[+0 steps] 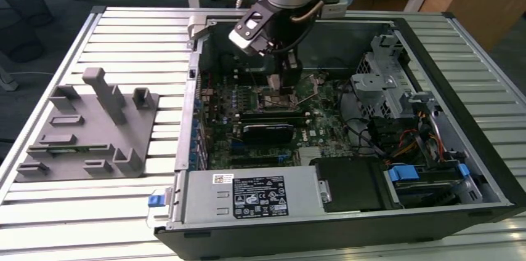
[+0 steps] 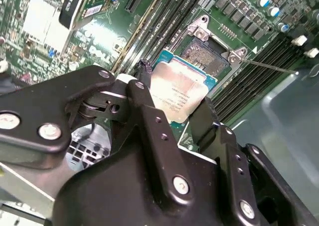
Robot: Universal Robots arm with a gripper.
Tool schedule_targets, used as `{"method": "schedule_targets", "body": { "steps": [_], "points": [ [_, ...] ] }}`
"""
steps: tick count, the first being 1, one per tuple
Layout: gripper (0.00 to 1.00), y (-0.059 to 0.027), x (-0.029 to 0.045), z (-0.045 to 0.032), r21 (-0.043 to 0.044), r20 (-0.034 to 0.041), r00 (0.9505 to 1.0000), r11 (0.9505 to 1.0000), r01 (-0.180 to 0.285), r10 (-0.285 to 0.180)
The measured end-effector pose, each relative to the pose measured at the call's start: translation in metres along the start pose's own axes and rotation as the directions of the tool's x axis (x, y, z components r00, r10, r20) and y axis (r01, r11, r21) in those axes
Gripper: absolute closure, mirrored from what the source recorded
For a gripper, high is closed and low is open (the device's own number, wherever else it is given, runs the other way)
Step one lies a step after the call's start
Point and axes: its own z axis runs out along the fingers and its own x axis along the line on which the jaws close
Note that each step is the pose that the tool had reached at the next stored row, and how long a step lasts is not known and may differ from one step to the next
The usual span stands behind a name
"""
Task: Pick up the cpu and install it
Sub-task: 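Place the cpu into insertion slot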
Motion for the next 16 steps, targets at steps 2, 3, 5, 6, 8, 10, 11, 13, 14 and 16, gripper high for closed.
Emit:
{"method": "schedule_targets", "body": {
  "steps": [2,3,5,6,8,10,11,13,14,16],
  "points": [
    [0.45,-0.0003,0.0001,0.0003,0.0000,-0.0034,1.0000,1.0000,-0.001,0.001],
    [0.45,-0.0004,0.0001,0.0004,-0.0002,-0.0061,1.0000,1.0000,-0.001,0.001],
    [0.45,-0.0005,0.0001,0.0007,-0.0008,-0.0122,0.9999,1.0000,-0.002,0.002],
    [0.45,-0.0008,0.0001,0.0010,-0.0010,-0.0158,0.9999,1.0000,-0.002,0.002],
    [0.45,-0.0008,0.0004,0.0025,-0.0014,-0.0185,0.9998,1.0000,-0.003,0.003],
    [0.45,-0.0009,0.0011,0.0050,-0.0011,-0.0183,0.9998,1.0000,-0.005,0.005],
    [0.45,-0.0009,0.0018,0.0066,-0.0009,-0.0181,0.9998,1.0000,-0.008,0.008],
    [0.45,-0.0009,0.0043,0.0098,-0.0005,-0.0175,0.9997,0.9999,-0.014,0.014],
    [0.45,-0.0009,0.0054,0.0115,-0.0005,-0.0176,0.9997,0.9998,-0.019,0.019],
    [0.45,-0.0010,0.0073,0.0146,-0.0002,-0.0171,0.9994,0.9995,-0.031,0.031]
  ]
}}
